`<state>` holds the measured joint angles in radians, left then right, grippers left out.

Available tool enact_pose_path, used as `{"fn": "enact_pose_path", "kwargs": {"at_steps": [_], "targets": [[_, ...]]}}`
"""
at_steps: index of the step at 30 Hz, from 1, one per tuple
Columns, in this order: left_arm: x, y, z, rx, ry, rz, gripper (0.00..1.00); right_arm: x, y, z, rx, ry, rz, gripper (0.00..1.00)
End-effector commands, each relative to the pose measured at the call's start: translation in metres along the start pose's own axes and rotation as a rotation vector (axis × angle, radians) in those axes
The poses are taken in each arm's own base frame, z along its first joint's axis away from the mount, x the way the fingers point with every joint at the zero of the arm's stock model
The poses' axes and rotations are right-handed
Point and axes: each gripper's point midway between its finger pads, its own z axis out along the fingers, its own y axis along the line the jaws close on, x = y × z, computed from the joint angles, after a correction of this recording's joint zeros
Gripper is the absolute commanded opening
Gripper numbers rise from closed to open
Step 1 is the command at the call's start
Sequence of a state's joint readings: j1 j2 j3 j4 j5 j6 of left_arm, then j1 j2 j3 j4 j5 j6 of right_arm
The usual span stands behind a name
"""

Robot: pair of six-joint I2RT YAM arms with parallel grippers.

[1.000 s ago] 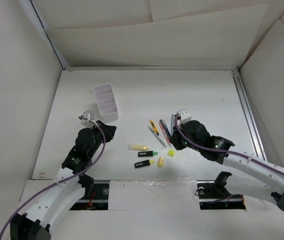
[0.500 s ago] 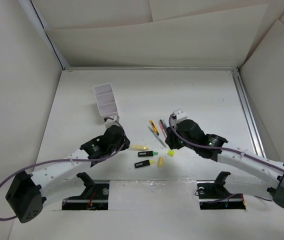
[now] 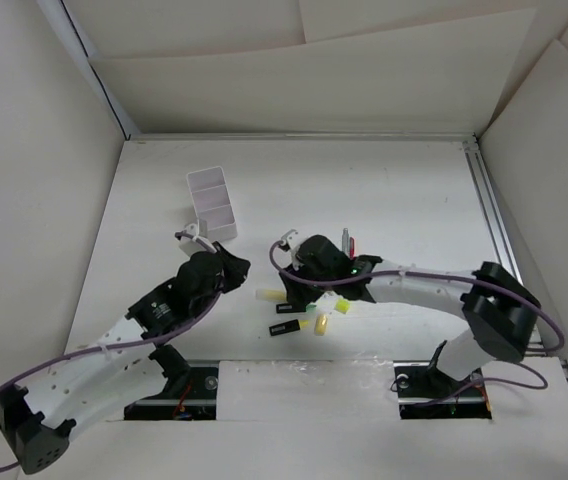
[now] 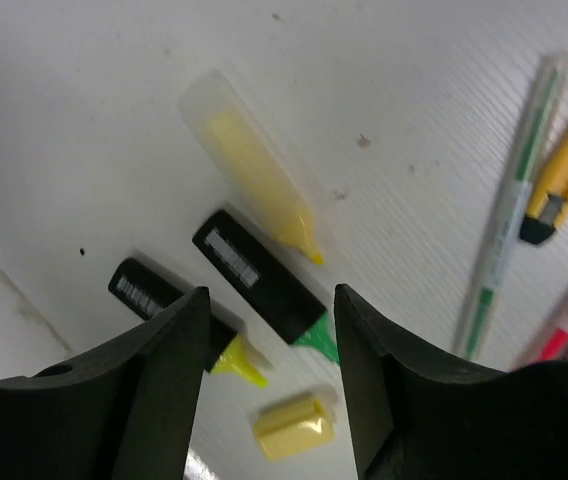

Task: Sort the stationery into containers
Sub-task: Pick up the pen from the center of the board.

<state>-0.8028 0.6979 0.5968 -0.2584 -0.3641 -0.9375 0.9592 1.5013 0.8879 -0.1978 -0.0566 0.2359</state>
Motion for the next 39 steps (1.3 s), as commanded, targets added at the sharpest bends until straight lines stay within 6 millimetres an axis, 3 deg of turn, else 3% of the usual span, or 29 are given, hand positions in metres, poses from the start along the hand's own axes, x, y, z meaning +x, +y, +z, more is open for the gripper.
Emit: {"fn": "enact_pose_path", "kwargs": {"at_steps": [1, 3, 4, 8, 9, 11, 13, 17, 22, 24, 27, 31, 34, 39], "targets": [[0.001, 0.002, -0.001, 0.003, 0.001, -0.04, 0.0, -0.034, 0.017, 0.021, -0.012, -0.078, -0.11, 0.58], [-0.004, 0.005, -0.007, -0.002, -0.023, -0.067, 0.0, -0.038, 0.01, 0.03, 0.05, -0.079, -0.128, 0.59], [-0.008, 0.002, -0.013, 0.017, -0.034, -0.108, 0.05, -0.031, 0.007, 0.04, 0.057, -0.051, -0.138, 0.59], [-0.029, 0.01, -0.035, 0.002, -0.103, -0.18, 0.31, -0.03, 0.004, 0.054, 0.08, -0.046, -0.129, 0.59], [-0.038, 0.009, -0.041, 0.005, -0.132, -0.198, 0.45, -0.03, 0.002, 0.057, 0.089, -0.048, -0.129, 0.59], [-0.048, 0.006, -0.053, 0.03, -0.156, -0.215, 0.51, -0.032, 0.001, 0.057, 0.096, -0.059, -0.119, 0.59], [-0.046, 0.011, -0.055, 0.008, -0.144, -0.211, 0.51, -0.032, 0.001, 0.06, 0.095, -0.061, -0.119, 0.59], [-0.02, 0.027, -0.042, -0.047, -0.072, -0.188, 0.5, -0.022, -0.006, 0.072, 0.125, -0.029, -0.12, 0.58], [-0.02, 0.024, -0.043, -0.003, -0.084, -0.209, 0.5, -0.018, -0.008, 0.079, 0.129, -0.012, -0.121, 0.51], [-0.019, 0.023, -0.043, 0.001, -0.076, -0.209, 0.5, -0.021, -0.01, 0.079, 0.146, -0.027, -0.111, 0.44], [-0.001, 0.022, -0.033, 0.006, -0.013, -0.208, 0.51, -0.026, -0.008, 0.078, 0.144, -0.037, -0.111, 0.33], [0.015, 0.023, -0.023, 0.024, 0.028, -0.235, 0.51, -0.041, -0.004, 0.067, 0.133, -0.08, -0.108, 0.28], [0.011, 0.012, -0.024, 0.074, 0.017, -0.276, 0.51, -0.059, 0.004, 0.047, 0.108, -0.14, -0.105, 0.25], [0.007, -0.005, -0.024, 0.128, 0.024, -0.302, 0.51, -0.086, 0.023, -0.002, 0.032, -0.238, -0.105, 0.25]]}}
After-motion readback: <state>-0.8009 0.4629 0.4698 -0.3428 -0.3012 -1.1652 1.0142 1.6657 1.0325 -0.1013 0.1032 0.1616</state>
